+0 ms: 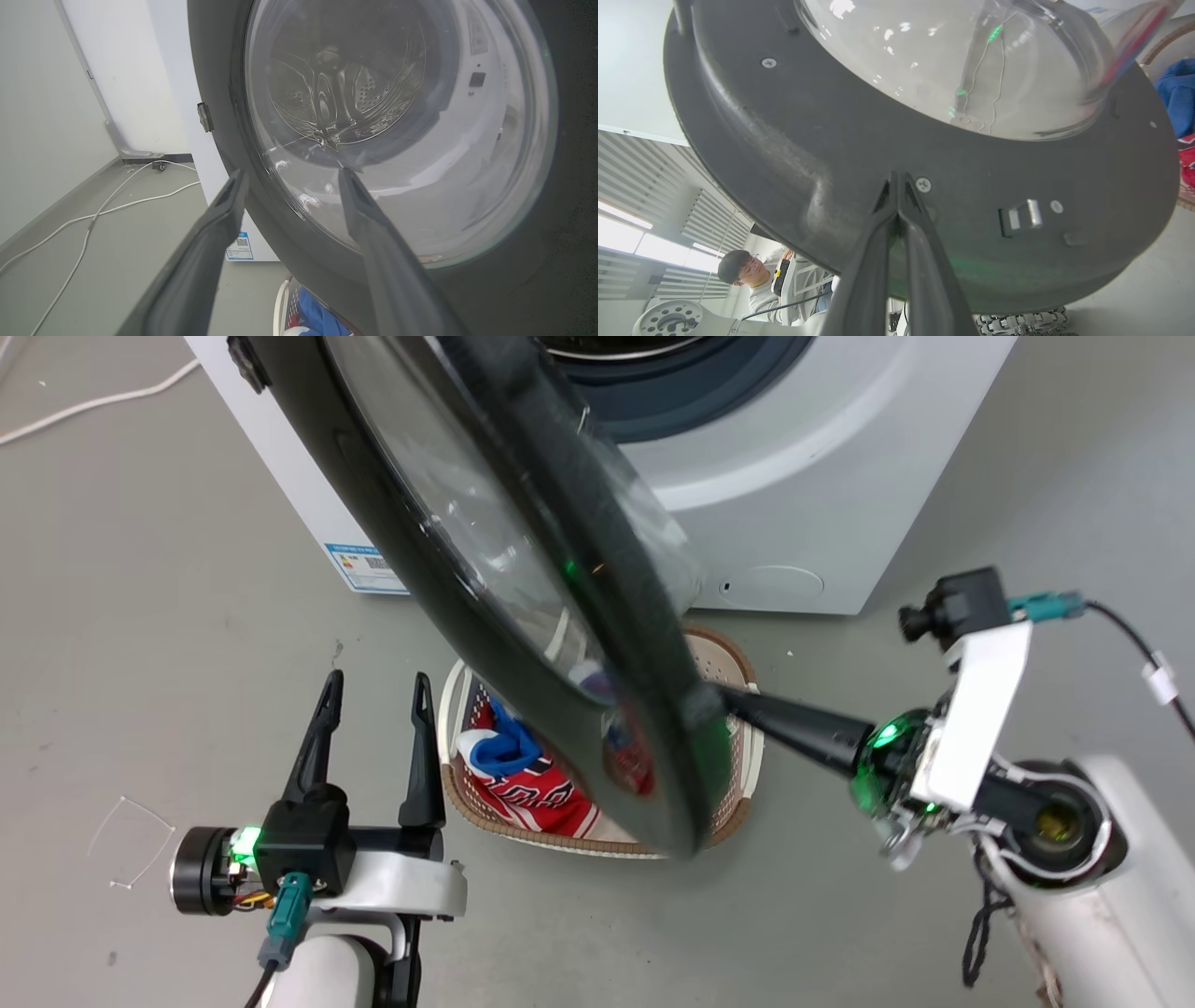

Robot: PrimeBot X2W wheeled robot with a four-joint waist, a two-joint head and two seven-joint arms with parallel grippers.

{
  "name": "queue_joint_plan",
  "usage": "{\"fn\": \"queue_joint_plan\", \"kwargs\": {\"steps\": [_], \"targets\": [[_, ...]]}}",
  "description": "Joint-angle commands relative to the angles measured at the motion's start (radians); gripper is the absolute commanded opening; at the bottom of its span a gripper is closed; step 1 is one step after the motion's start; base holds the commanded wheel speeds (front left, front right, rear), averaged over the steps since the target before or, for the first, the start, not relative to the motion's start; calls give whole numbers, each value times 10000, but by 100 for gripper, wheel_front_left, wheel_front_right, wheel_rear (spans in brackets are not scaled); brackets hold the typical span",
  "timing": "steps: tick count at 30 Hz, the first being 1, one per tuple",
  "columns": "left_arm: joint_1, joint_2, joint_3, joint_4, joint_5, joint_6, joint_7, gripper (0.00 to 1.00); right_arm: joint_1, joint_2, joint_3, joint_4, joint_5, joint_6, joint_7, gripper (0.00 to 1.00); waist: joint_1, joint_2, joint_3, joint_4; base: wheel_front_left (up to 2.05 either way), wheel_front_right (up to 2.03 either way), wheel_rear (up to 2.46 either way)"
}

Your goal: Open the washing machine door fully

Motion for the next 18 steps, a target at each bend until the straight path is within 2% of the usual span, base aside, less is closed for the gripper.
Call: {"fn": "queue_joint_plan", "kwargs": {"steps": [1,8,18], "targets": [[160,-9,-49,15,28,12,-26,100,332,178,188,-160,11,29,129,0,1,0,-137,49,0,0,0],[377,-7,-96,81,6,24,-25,100,1015,615,729,-353,36,29,320,0,1,0,-511,141,0,0,0],[613,-9,-82,117,17,62,-26,100,1722,1084,934,-300,78,29,248,0,1,0,-911,171,0,0,0]]}}
